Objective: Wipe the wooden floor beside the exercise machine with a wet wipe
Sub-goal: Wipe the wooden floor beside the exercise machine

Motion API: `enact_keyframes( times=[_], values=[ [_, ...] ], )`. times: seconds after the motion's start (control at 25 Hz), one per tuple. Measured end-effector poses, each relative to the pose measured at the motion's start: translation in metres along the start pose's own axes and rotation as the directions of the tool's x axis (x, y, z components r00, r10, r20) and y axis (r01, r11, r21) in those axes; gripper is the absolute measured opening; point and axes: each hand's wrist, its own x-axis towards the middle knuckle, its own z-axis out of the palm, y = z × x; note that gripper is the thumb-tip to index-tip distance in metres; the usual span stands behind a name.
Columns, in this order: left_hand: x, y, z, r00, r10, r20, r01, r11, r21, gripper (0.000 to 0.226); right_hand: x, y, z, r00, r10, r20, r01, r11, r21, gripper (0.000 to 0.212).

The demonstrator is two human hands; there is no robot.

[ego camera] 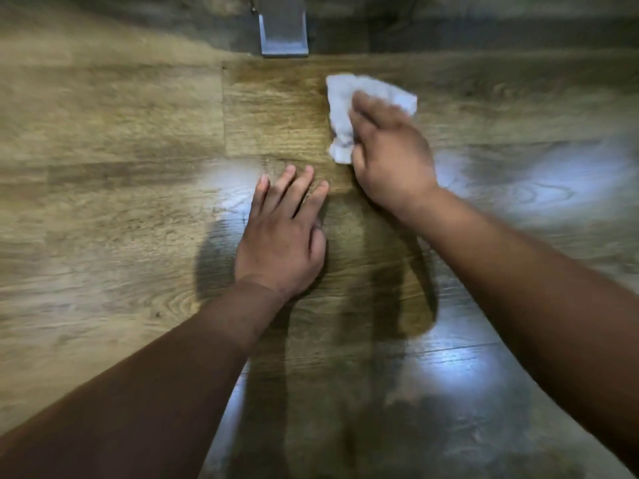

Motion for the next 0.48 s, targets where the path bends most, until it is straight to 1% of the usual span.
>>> enact_keyframes(
  times=[0.04,0.12,0.16,0.24,0.28,0.36,0.4,0.44,0.48],
  values=[
    [0.000,0.000,0.000,1.000,-0.005,-0.009,0.005,1.000,-0.001,0.056,-0.029,-0.004,0.008,0.998,-0.054,-0.010,0.054,0.999,-0.005,0.056],
    [0.000,-0.001,0.002,1.000,-0.016,-0.010,0.016,1.000,-0.009,0.056,-0.083,-0.008,0.018,0.988,-0.152,0.035,0.153,0.988,-0.015,0.054],
    [0.000,-0.001,0.002,1.000,-0.018,-0.007,0.018,1.000,-0.013,0.055,-0.091,-0.003,0.020,0.982,-0.181,0.049,0.182,0.983,-0.017,0.054],
    [0.001,-0.001,0.002,1.000,-0.019,-0.002,0.019,1.000,-0.001,0.056,-0.059,0.010,0.013,0.973,-0.220,0.065,0.222,0.975,-0.028,0.060],
    [0.001,-0.002,0.002,1.000,-0.018,-0.001,0.018,1.000,0.005,0.056,-0.030,0.015,0.009,0.978,-0.199,0.067,0.204,0.977,-0.068,0.064],
    [0.000,-0.002,0.002,1.000,-0.016,-0.007,0.015,1.000,-0.009,0.054,0.035,0.026,0.000,0.993,-0.063,0.096,0.074,0.990,-0.117,0.056],
    [0.000,-0.002,0.002,1.000,-0.016,-0.010,0.016,1.000,-0.023,0.053,0.057,0.030,-0.006,0.997,0.005,0.080,0.005,0.993,-0.121,0.053],
    [-0.001,-0.002,0.001,1.000,-0.017,-0.008,0.017,0.999,-0.035,0.053,0.065,0.032,-0.008,0.997,0.043,0.069,-0.034,0.991,-0.133,0.053],
    [-0.001,-0.002,0.001,1.000,-0.017,-0.005,0.017,0.999,-0.041,0.052,0.060,0.031,-0.009,0.997,0.041,0.063,-0.032,0.989,-0.143,0.051]
  ],
)
